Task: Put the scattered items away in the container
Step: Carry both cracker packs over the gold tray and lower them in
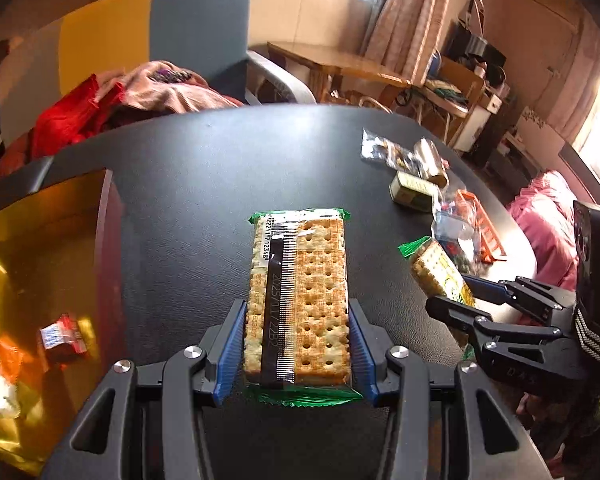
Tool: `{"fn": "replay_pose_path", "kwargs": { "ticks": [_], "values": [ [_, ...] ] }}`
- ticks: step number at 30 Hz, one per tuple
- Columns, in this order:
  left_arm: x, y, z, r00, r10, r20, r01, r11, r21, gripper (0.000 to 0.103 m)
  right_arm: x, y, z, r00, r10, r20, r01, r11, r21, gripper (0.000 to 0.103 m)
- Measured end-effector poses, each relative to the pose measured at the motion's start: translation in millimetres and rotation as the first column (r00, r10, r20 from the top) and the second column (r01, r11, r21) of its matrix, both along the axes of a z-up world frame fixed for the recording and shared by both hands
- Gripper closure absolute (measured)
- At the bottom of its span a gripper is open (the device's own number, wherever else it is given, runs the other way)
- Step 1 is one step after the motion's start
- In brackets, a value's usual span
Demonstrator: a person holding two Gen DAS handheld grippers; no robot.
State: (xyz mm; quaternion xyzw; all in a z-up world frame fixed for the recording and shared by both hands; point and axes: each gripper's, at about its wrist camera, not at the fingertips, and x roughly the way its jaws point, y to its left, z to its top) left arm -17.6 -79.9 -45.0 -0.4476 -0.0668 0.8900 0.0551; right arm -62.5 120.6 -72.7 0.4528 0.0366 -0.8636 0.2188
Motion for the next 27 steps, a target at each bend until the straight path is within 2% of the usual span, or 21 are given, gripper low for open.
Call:
{"fn": "replay_pose_path", "kwargs": {
  "ticks": [8, 14, 20, 27],
  "values": [
    [26, -49, 27, 0.992, 0.117, -0.049, -0.118, 0.993, -0.012, 0.054, 18, -55, 41, 0.995, 0.082, -0.061, -0.088, 0.991, -0.097, 0.053],
    [49, -109, 29, 0.964, 0.262, -0.055, -0.263, 0.965, -0.02, 0.054, 24, -125, 70, 0.977, 0.188, -0.1, -0.203, 0.963, -0.179, 0.053],
    [73, -170, 23, 0.918, 0.395, -0.049, -0.396, 0.918, -0.028, 0.054, 28, -201, 80, 0.951, 0.293, -0.096, -0.307, 0.926, -0.221, 0.053],
    [86, -195, 10, 0.894, 0.447, -0.034, -0.447, 0.894, -0.025, 0.054, 32, -269, 72, 0.925, 0.374, -0.065, -0.379, 0.902, -0.208, 0.053]
  ]
}}
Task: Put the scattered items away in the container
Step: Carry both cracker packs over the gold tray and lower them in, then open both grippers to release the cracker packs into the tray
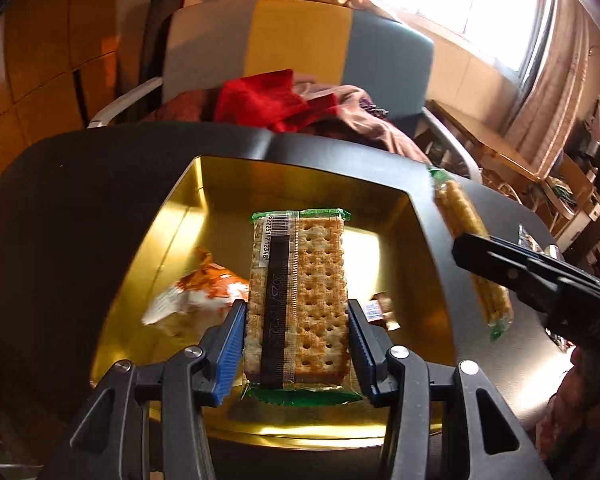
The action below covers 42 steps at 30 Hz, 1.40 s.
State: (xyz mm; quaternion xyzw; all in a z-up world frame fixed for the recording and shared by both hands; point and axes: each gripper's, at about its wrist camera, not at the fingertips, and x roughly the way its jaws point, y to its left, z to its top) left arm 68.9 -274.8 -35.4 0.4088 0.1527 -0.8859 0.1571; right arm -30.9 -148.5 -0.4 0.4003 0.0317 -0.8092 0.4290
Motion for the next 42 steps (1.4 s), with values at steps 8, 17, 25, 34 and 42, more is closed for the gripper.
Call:
{"fn": "replay_pose_path", "kwargs": {
  "ticks": [8, 17, 25, 34, 42],
  "values": [
    [11, -23, -14, 0.998, 0.051, 0.02, -0.052, 0.998, 0.025, 0.054, 1, -36, -34, 0.999, 0.02, 0.047, -0.024, 0.997, 0.079, 0.053],
    [11, -24, -22, 0.998, 0.061, 0.033, -0.063, 0.997, 0.036, 0.054, 2, -30, -51, 0.995, 0.019, 0.096, -0.028, 0.995, 0.093, 0.052],
    [15, -22, -21, 0.998, 0.063, 0.032, -0.064, 0.997, 0.047, 0.054, 3, -17, -46, 0.996, 0.006, 0.086, -0.012, 0.997, 0.075, 0.052],
    [16, -15, -12, 0.999, 0.042, 0.008, -0.042, 0.997, 0.059, 0.048, 4, 8, -25, 0.997, -0.036, 0.069, 0.035, 0.999, 0.013, 0.052],
    [15, -15, -1, 0.999, 0.04, -0.014, -0.039, 0.997, 0.061, 0.048, 2, 35, -16, 0.994, -0.085, 0.067, 0.087, 0.996, -0.026, 0.052]
  ]
}}
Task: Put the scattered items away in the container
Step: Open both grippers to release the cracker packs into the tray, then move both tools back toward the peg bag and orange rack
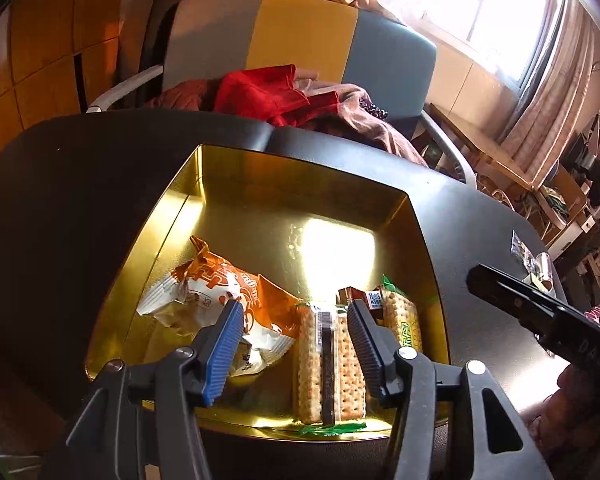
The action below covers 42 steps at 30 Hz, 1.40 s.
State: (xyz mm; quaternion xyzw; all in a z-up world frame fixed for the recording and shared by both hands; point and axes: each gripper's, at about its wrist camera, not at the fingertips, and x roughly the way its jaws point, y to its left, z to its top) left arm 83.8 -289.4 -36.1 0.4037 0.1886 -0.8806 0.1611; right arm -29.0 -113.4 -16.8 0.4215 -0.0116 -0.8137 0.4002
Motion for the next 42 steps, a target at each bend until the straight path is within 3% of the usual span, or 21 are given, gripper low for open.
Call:
{"fn": "replay_pose_path", "kwargs": {
  "ticks": [5, 12, 17, 23, 31, 35, 39, 42],
  "values": [
    [0, 7, 5, 1.0, -0.02, -0.014, 0.02, 1.0, -0.012, 0.048, -3, 31, -4, 0.998, -0.056, 0.011, 0.057, 0.998, -0.017, 0.052],
    [-11, 39, 8, 0.994, -0.106, -0.028, 0.106, 0.994, -0.01, 0.048, -10, 107, -16, 0.976, -0.215, 0.042, 0.216, 0.976, -0.02, 0.052],
    [-23, 73, 9, 0.981, -0.192, -0.021, 0.191, 0.981, -0.034, 0.047, -14, 171, -23, 0.936, -0.349, 0.056, 0.35, 0.937, -0.013, 0.052],
    [-40, 117, 8, 0.953, -0.302, -0.005, 0.301, 0.953, -0.043, 0.046, -11, 248, -28, 0.866, -0.497, 0.046, 0.498, 0.867, 0.008, 0.052],
    [-69, 175, 4, 0.899, -0.438, 0.02, 0.438, 0.898, -0.033, 0.046, 5, 339, -36, 0.753, -0.655, 0.057, 0.655, 0.755, 0.02, 0.052],
    [-95, 218, 3, 0.849, -0.527, 0.037, 0.529, 0.848, -0.038, 0.046, 8, 374, -39, 0.698, -0.713, 0.066, 0.714, 0.7, 0.016, 0.051],
    [-128, 267, -5, 0.789, -0.609, 0.075, 0.613, 0.788, -0.051, 0.046, 7, 392, -41, 0.666, -0.744, 0.06, 0.744, 0.668, 0.022, 0.049],
    [-145, 293, -10, 0.763, -0.637, 0.106, 0.645, 0.761, -0.072, 0.046, 6, 397, -44, 0.659, -0.75, 0.057, 0.75, 0.661, 0.036, 0.048]
  ]
}}
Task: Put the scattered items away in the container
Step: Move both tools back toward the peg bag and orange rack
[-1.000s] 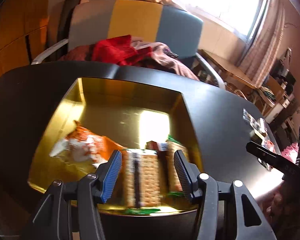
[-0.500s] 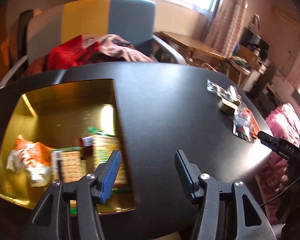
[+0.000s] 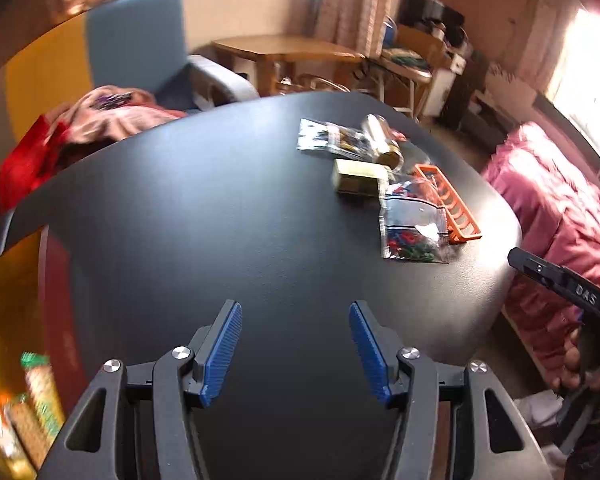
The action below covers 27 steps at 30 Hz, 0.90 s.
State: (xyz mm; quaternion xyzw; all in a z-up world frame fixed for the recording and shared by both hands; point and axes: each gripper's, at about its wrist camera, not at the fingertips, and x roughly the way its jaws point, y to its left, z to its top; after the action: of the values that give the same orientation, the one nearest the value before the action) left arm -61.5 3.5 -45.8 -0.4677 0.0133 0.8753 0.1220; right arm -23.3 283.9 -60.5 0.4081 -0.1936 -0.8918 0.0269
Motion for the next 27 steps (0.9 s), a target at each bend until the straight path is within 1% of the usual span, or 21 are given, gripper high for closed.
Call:
{"fn": "replay_pose_path", "kwargs": {
  "ticks": [4, 11, 18, 20, 23, 25, 27],
  "values": [
    [-19, 27, -6, 0.999, -0.045, 0.007, 0.045, 0.998, -0.037, 0.046, -2, 5, -4, 1.0, -0.004, 0.014, 0.004, 1.0, 0.014, 0.047],
    [-45, 55, -20, 0.997, -0.078, 0.025, 0.08, 0.993, -0.083, 0.046, -9, 12, -8, 0.999, -0.021, 0.026, 0.02, 0.999, 0.04, 0.044],
    [-69, 64, -28, 0.992, -0.105, 0.064, 0.105, 0.994, 0.004, 0.046, -31, 21, 2, 0.999, -0.034, -0.002, 0.034, 0.998, 0.053, 0.042],
    [-75, 66, -29, 0.991, -0.117, 0.068, 0.115, 0.993, 0.029, 0.046, -41, 25, 6, 0.999, -0.046, -0.011, 0.047, 0.997, 0.063, 0.042],
    [-85, 76, -29, 0.986, -0.152, 0.063, 0.149, 0.988, 0.05, 0.046, -60, 33, 12, 0.999, -0.042, -0.023, 0.043, 0.998, 0.049, 0.042],
    [-93, 83, -32, 0.983, -0.168, 0.069, 0.164, 0.985, 0.058, 0.046, -73, 34, 15, 0.999, -0.032, -0.031, 0.033, 0.998, 0.049, 0.042],
    [-102, 87, -37, 0.98, -0.178, 0.088, 0.17, 0.982, 0.086, 0.046, -87, 35, 14, 0.999, -0.023, -0.028, 0.024, 0.998, 0.056, 0.042]
  ]
}}
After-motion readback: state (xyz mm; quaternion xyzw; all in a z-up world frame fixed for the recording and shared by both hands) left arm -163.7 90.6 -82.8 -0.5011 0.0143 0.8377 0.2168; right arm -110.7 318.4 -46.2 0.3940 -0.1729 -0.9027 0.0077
